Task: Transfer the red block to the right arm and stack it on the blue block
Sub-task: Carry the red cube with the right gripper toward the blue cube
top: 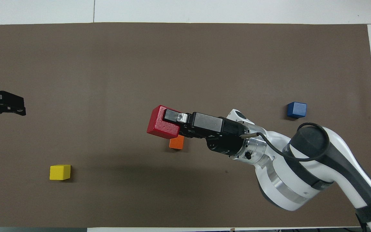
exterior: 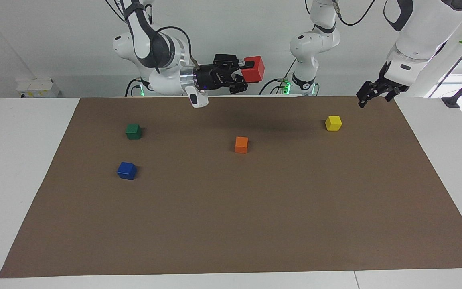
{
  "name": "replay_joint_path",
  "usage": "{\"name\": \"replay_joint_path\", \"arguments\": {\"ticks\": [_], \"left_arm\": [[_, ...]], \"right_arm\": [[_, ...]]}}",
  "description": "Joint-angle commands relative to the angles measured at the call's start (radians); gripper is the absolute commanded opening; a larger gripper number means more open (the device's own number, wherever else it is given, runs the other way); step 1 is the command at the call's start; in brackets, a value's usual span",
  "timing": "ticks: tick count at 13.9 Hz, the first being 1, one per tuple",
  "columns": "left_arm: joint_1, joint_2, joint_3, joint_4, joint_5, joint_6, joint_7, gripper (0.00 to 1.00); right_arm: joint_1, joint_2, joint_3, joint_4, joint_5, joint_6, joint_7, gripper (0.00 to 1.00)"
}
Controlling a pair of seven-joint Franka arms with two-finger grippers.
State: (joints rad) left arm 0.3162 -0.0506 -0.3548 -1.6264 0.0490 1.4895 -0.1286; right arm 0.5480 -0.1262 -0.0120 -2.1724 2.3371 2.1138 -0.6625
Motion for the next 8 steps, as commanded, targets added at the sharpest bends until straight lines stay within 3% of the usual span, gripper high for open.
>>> {"name": "replay_joint_path", "arguments": {"ticks": [1, 2, 4, 5, 8], "left_arm": [[-0.012, 0.030, 0.007, 0.043, 0.028, -0.011, 0.032, 1.00], [-0.038, 0.066, 0.014, 0.084, 0.028, -0.017, 0.032, 1.00], [-0.187, 0.058, 0.176, 0.088, 0.011, -0.043, 0.030, 1.00], [-0.209, 0.046, 0.210, 0.073, -0.023, -0.051, 0.026, 1.00], [-0.261, 0.040, 0.244, 0.063, -0.038, -0.052, 0.020, 1.00]], "right_arm": [[0.035, -0.018, 0.004, 0.100, -0.163, 0.223, 0.160, 0.00], [0.046, -0.021, 0.004, 0.112, -0.261, 0.279, 0.206, 0.00], [0.049, -0.032, 0.004, 0.112, -0.396, 0.302, 0.303, 0.00], [0.047, -0.032, 0.004, 0.112, -0.483, 0.314, 0.345, 0.00], [0.038, -0.021, 0.004, 0.127, -0.846, 0.319, 0.576, 0.00]]}}
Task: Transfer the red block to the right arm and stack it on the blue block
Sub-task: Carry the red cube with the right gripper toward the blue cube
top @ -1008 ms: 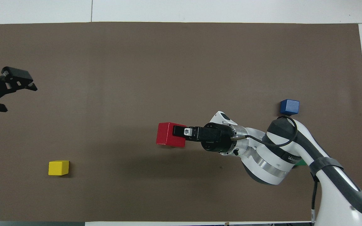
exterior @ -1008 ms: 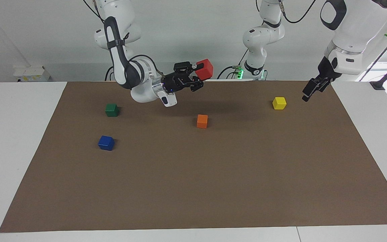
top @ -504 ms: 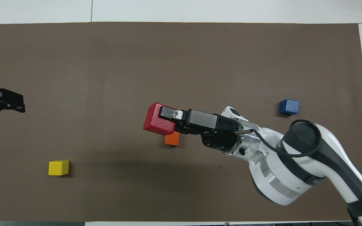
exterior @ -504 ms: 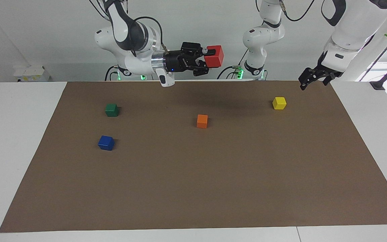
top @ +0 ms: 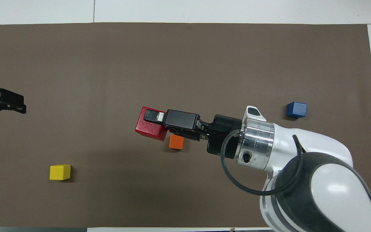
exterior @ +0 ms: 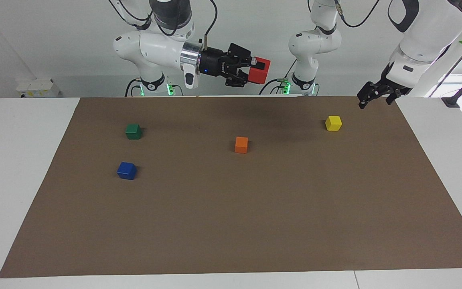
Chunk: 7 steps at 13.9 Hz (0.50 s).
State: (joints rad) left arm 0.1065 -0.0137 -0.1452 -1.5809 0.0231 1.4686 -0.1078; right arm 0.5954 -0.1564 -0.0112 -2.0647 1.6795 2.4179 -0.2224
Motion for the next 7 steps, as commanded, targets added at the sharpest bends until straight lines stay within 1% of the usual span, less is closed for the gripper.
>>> {"name": "replay_joint_path", "arguments": {"ticks": [1, 3, 4, 6, 7], "left_arm": [[-0.060, 0.003, 0.036, 0.016, -0.012, -0.027, 0.000, 1.00], [-0.065, 0.001, 0.051, -0.008, -0.011, 0.065, 0.013, 1.00], [-0.091, 0.006, 0.074, -0.001, -0.012, 0.070, 0.014, 1.00], [-0.152, 0.015, 0.131, 0.007, -0.011, 0.087, 0.016, 1.00], [-0.162, 0.018, 0.136, 0.007, -0.009, 0.094, 0.016, 1.00]], "right_arm": [[-0.012, 0.014, 0.002, 0.020, -0.312, 0.007, 0.209, 0.00], [-0.032, 0.018, 0.002, 0.020, -0.487, -0.022, 0.305, 0.00], [-0.051, 0.024, 0.002, 0.021, -0.583, -0.061, 0.354, 0.00], [-0.107, 0.034, 0.002, 0.058, -0.809, -0.185, 0.446, 0.00], [-0.127, 0.043, 0.002, 0.084, -0.919, -0.256, 0.477, 0.00]]}}
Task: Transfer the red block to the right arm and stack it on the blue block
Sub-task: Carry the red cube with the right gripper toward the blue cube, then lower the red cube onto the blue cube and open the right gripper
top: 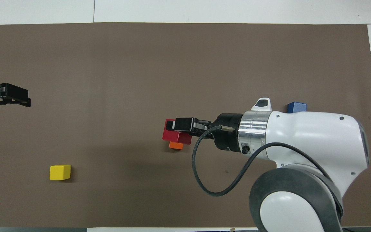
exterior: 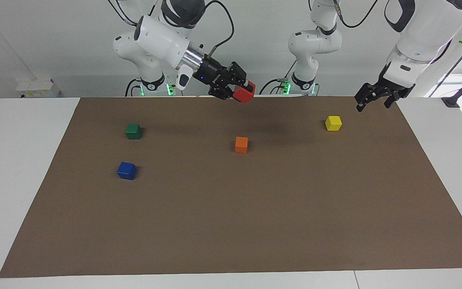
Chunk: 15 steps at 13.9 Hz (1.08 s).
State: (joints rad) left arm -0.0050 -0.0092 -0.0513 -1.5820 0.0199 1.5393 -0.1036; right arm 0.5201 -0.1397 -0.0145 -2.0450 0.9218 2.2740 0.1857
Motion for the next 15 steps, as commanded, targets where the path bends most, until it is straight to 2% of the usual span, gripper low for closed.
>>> {"name": "replay_joint_path", "arguments": {"ticks": [1, 3, 6, 9, 11, 15], "left_arm": [[-0.049, 0.015, 0.044, 0.007, -0.003, 0.033, 0.013, 1.00], [-0.043, 0.049, 0.038, 0.019, 0.002, 0.025, 0.012, 1.00], [-0.018, 0.055, 0.025, 0.025, 0.000, 0.019, 0.012, 1.00], [0.003, 0.060, -0.008, 0.028, -0.001, -0.007, 0.004, 1.00], [0.014, 0.042, -0.016, 0.020, -0.001, -0.014, 0.001, 1.00], [0.057, 0.015, -0.048, -0.001, -0.003, -0.022, -0.001, 1.00]], "right_arm": [[-0.064, 0.035, 0.005, 0.086, -0.249, -0.173, 0.095, 0.00], [-0.097, 0.038, 0.004, 0.109, -0.415, -0.301, 0.129, 0.00], [-0.138, 0.032, 0.004, 0.111, -0.654, -0.447, 0.139, 0.00], [-0.184, 0.032, 0.004, 0.112, -0.812, -0.508, 0.138, 0.00], [-0.198, 0.035, 0.004, 0.109, -0.956, -0.521, 0.141, 0.00], [-0.317, 0.055, 0.005, 0.054, -1.072, -0.460, 0.133, 0.00]]}}
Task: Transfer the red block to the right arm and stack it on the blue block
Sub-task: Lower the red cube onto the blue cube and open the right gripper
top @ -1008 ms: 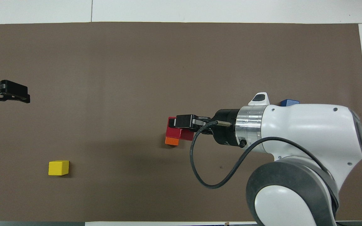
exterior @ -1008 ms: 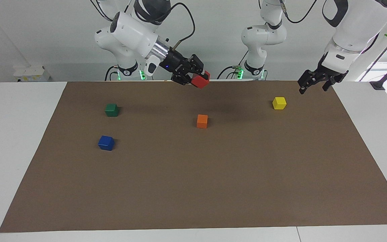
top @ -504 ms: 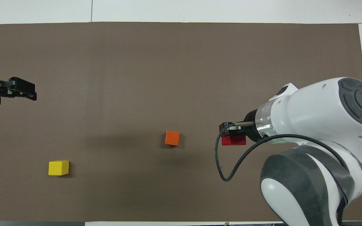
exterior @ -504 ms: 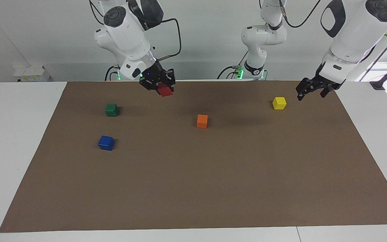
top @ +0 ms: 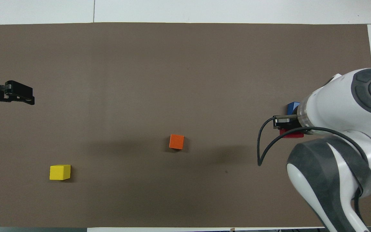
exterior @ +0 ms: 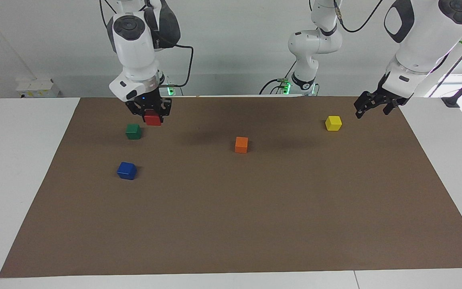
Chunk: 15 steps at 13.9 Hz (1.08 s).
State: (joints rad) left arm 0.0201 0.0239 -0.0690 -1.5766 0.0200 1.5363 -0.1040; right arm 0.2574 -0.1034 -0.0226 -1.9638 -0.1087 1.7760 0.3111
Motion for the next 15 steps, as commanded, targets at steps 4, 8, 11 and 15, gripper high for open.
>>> {"name": "replay_joint_path", "arguments": {"ticks": [4, 8, 11, 15], "left_arm": [[0.029, -0.018, -0.032, -0.005, -0.003, -0.016, 0.015, 1.00], [0.031, -0.018, -0.032, -0.005, -0.003, -0.016, 0.056, 1.00], [0.031, -0.018, -0.032, -0.005, -0.003, -0.013, 0.127, 1.00], [0.031, -0.018, -0.032, -0.006, -0.005, -0.004, 0.150, 1.00]], "right_arm": [[-0.161, 0.051, 0.013, -0.159, -0.046, 0.293, 0.003, 0.00], [-0.225, 0.119, 0.013, -0.170, -0.045, 0.388, -0.044, 0.00], [-0.259, 0.159, 0.013, -0.222, -0.043, 0.549, -0.060, 0.00], [-0.260, 0.195, 0.013, -0.224, 0.001, 0.626, -0.021, 0.00]]}}
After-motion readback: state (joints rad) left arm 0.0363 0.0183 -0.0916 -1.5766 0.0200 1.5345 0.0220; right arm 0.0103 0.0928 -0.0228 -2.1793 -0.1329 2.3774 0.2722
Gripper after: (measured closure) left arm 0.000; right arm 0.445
